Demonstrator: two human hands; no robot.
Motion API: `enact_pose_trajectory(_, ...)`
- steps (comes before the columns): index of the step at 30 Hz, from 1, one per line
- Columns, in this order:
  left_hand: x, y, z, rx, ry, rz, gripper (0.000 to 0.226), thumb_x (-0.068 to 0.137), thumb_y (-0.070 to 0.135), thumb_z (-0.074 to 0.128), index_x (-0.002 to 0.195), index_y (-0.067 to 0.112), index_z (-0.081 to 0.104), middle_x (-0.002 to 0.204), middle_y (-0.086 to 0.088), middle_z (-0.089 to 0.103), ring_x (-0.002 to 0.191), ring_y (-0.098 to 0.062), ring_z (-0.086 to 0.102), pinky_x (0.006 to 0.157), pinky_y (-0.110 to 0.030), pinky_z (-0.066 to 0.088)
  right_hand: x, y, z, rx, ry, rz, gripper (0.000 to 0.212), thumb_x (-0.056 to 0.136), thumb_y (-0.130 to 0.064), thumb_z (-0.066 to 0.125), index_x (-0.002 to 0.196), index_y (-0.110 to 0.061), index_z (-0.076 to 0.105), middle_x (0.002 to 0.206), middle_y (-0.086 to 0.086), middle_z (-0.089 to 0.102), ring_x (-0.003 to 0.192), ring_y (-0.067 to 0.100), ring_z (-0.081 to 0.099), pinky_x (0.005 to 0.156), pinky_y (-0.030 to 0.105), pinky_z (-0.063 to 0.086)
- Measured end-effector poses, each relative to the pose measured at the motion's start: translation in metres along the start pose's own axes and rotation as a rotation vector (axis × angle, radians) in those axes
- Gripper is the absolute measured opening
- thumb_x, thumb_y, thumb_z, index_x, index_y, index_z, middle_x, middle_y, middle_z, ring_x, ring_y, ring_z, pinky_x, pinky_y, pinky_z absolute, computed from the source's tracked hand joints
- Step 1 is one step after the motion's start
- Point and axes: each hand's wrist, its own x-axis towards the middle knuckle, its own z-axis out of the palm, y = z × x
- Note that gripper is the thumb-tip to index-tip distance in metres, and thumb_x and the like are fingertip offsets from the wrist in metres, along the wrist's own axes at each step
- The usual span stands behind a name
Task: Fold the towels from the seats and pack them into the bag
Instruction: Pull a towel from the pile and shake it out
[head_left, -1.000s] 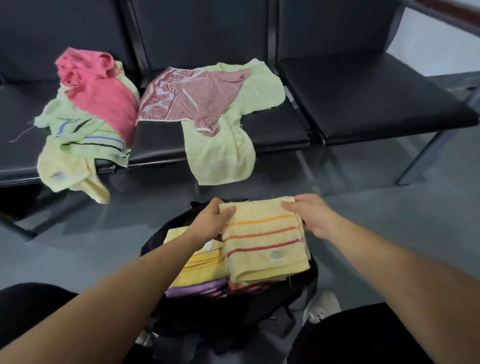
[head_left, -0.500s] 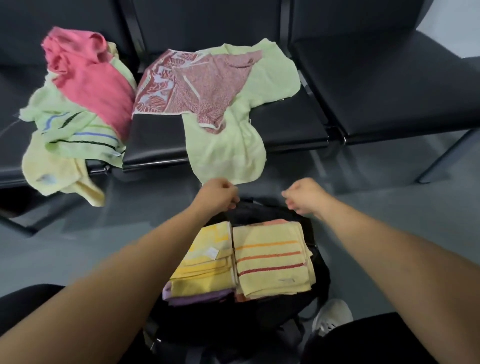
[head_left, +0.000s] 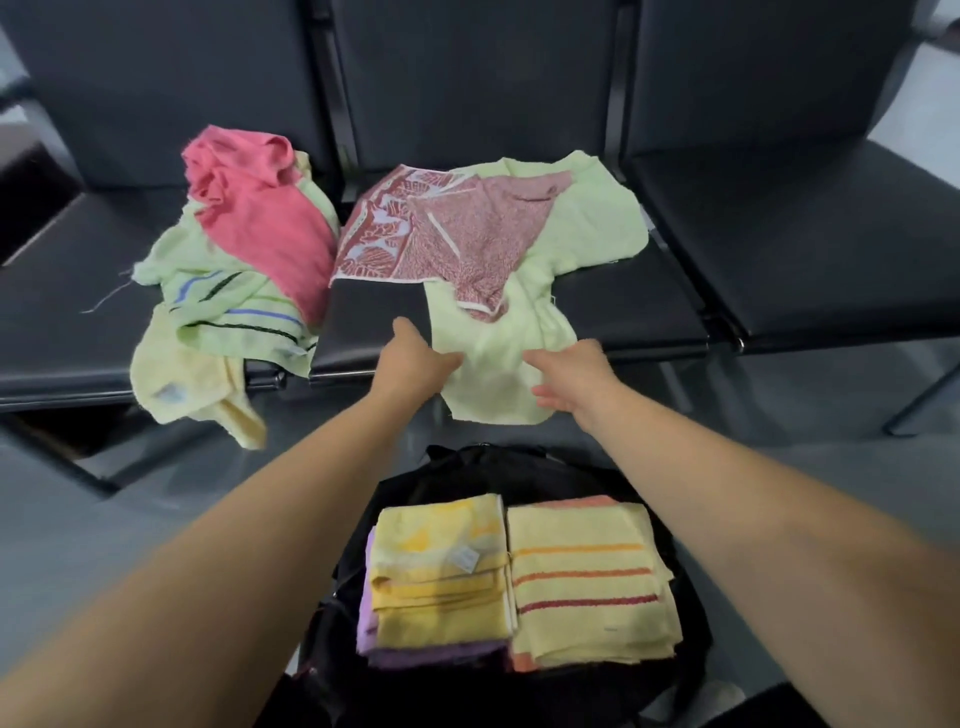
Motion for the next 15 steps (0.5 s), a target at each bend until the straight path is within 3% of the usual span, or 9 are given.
enact_pose_trajectory(3, -0.005, 0.000, 0.013, -0.028, -0.026, 0.054, 0.028, 0.084, 0.012, 0.065, 0.097, 0.011, 0.040, 0.085, -0.013, 0.071, 0.068, -0.027, 0.074, 0.074, -0.050, 0.062, 0.006, 0.000, 0.010, -0.035, 0.160, -0.001, 0.049, 0.091, -0.019, 0.072, 0.124, -0.003, 0.040, 0.123, 0.016, 0.059, 0.097, 0.032, 0.070, 0.069, 0.040, 0.061)
enact_pose_trajectory(7, 0.002, 0.011, 0.011, 0.037, 0.014, 0.108, 0.010, 0.087, 0.013, 0.058, 0.093, 0.006, 0.059, 0.081, -0.005, 0.073, 0.059, -0.021, 0.072, 0.071, -0.042, 0.062, 0.008, -0.013, 0.006, -0.742, 0.306, -0.219, 0.047, 0.095, -0.029, 0.064, 0.129, -0.005, 0.045, 0.129, 0.017, 0.053, 0.110, 0.037, 0.060, 0.073, 0.037, 0.043)
enact_pose_trajectory(9, 0.017, 0.016, -0.001, 0.145, 0.126, 0.162, 0.017, 0.090, 0.023, 0.057, 0.097, 0.008, 0.062, 0.087, -0.001, 0.071, 0.073, -0.023, 0.069, 0.073, -0.038, 0.058, 0.015, -0.026, 0.008, -0.883, 0.325, -0.443, 0.044, 0.093, -0.027, 0.064, 0.128, -0.007, 0.048, 0.130, 0.017, 0.046, 0.113, 0.037, 0.053, 0.081, 0.038, 0.044)
enact_pose_trajectory(11, 0.035, 0.017, -0.012, 0.226, 0.214, 0.245, 0.023, 0.092, 0.027, 0.059, 0.109, 0.012, 0.062, 0.100, -0.005, 0.066, 0.092, -0.027, 0.062, 0.077, -0.037, 0.051, 0.028, -0.039, 0.013, -0.858, 0.217, -0.596, 0.047, 0.092, -0.027, 0.066, 0.134, -0.012, 0.051, 0.132, 0.017, 0.043, 0.118, 0.037, 0.049, 0.095, 0.041, 0.046)
enact_pose_trajectory(13, 0.056, 0.016, -0.020, 0.285, 0.245, 0.370, 0.030, 0.091, 0.024, 0.062, 0.120, 0.013, 0.062, 0.114, -0.011, 0.061, 0.107, -0.032, 0.057, 0.087, -0.041, 0.050, 0.042, -0.048, 0.019, -0.838, 0.057, -0.631, 0.054, 0.091, -0.030, 0.071, 0.141, -0.023, 0.051, 0.133, 0.015, 0.043, 0.120, 0.036, 0.049, 0.102, 0.043, 0.046)
enact_pose_trajectory(15, 0.076, 0.013, -0.028, 0.357, 0.219, 0.463, 0.041, 0.092, 0.019, 0.063, 0.132, 0.017, 0.059, 0.128, -0.013, 0.054, 0.120, -0.033, 0.050, 0.098, -0.043, 0.046, 0.054, -0.051, 0.023, -0.890, -0.025, -0.651, 0.045, 0.092, -0.030, 0.070, 0.136, -0.027, 0.058, 0.128, 0.013, 0.045, 0.118, 0.035, 0.051, 0.102, 0.044, 0.047)
